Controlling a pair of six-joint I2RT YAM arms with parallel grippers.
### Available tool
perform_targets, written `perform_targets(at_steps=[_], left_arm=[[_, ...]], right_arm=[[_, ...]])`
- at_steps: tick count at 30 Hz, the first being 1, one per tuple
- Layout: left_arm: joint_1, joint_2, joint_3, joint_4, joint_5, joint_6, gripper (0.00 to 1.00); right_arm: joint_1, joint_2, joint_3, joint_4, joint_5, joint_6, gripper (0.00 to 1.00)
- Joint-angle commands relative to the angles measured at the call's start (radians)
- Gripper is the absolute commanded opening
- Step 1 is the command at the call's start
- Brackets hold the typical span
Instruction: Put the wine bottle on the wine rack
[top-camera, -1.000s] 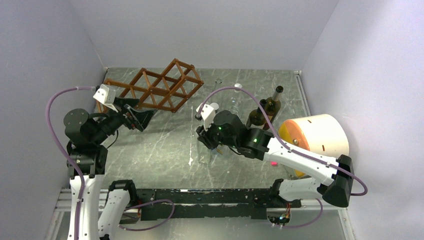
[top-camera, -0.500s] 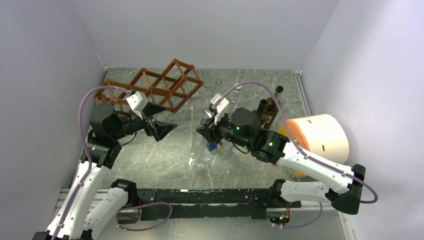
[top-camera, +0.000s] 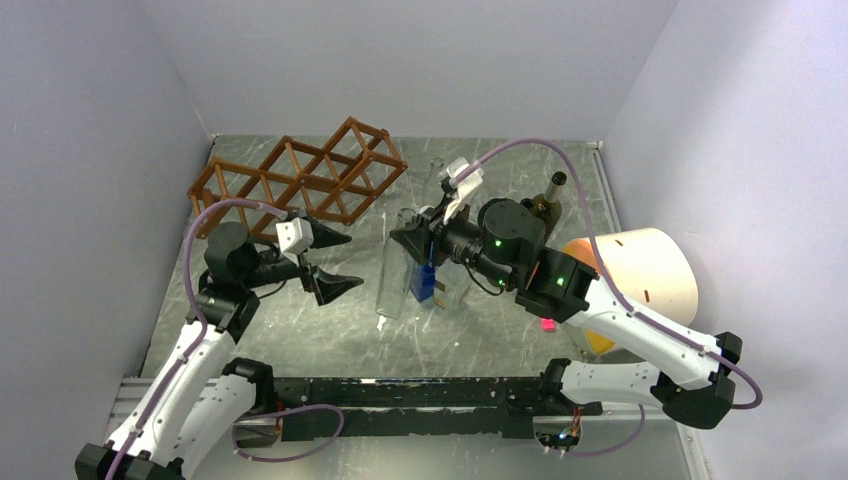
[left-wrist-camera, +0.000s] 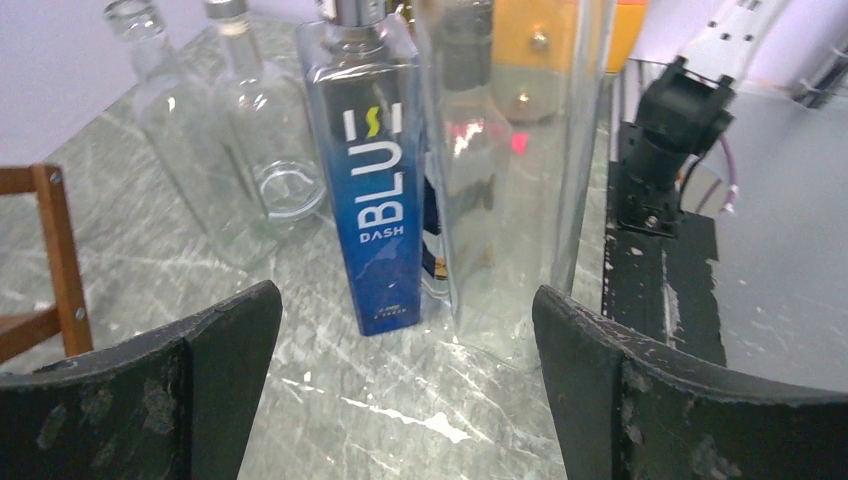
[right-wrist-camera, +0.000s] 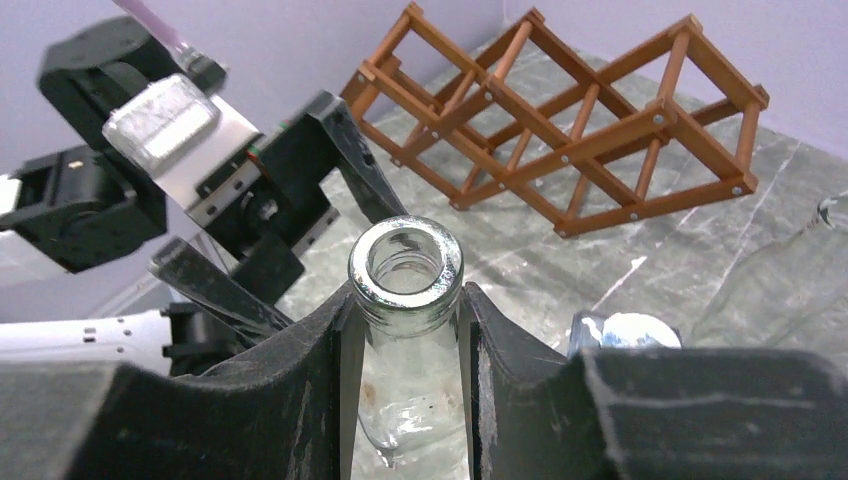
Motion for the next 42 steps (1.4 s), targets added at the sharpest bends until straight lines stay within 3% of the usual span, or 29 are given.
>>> perform_targets(at_steps=[1,11,17,22,25,29,31,32,37,40,42], left_arm=[[-0.012,0.094,0.066,0.049,0.169,0.055,1.00],[-0.028,0.218,0.007,0.395,0.352,-0.164,0.99],[-0.038,0.230,0.010,0.362,0.347,-0.140,1.00],[-0.053,0.241,-0.014,0.535,0.345,-0.270,1.00],[-0.055,0.229,-0.023,0.539,0.330,-0.268,0.87],[-0.056,0.192,-0.006,0.429,0.253,-0.175,0.54],[-0.055,0.182,0.027,0.372,0.237,-0.119,0.23],[-0.055,0.183,0.055,0.317,0.233,-0.078,0.10],[-0.055,0.183,0.155,0.124,0.160,0.119,0.07],[-0.056,0.159,0.207,0.002,0.079,0.300,0.07],[-0.056,0.148,0.242,-0.048,0.012,0.400,0.07]], right_arm=[[0.002,0.046,0.103,0.055,0.027,0.040,0.00],[0.002,0.124,0.167,0.121,-0.034,-0.006,0.00],[0.001,0.114,0.122,0.227,-0.087,-0.039,0.00],[0.001,0.089,0.070,0.325,-0.152,-0.052,0.00],[0.001,0.081,0.062,0.325,-0.160,-0.056,0.00],[0.001,0.064,0.048,0.303,-0.162,-0.056,0.00],[0.002,0.048,0.035,0.292,-0.162,-0.051,0.08],[0.001,0.039,0.028,0.287,-0.160,-0.047,0.17],[0.002,0.002,0.030,0.185,-0.135,-0.020,0.69],[0.001,-0.013,0.066,0.088,-0.078,-0.011,0.82],[0.002,-0.016,0.108,0.021,-0.041,0.003,0.84]])
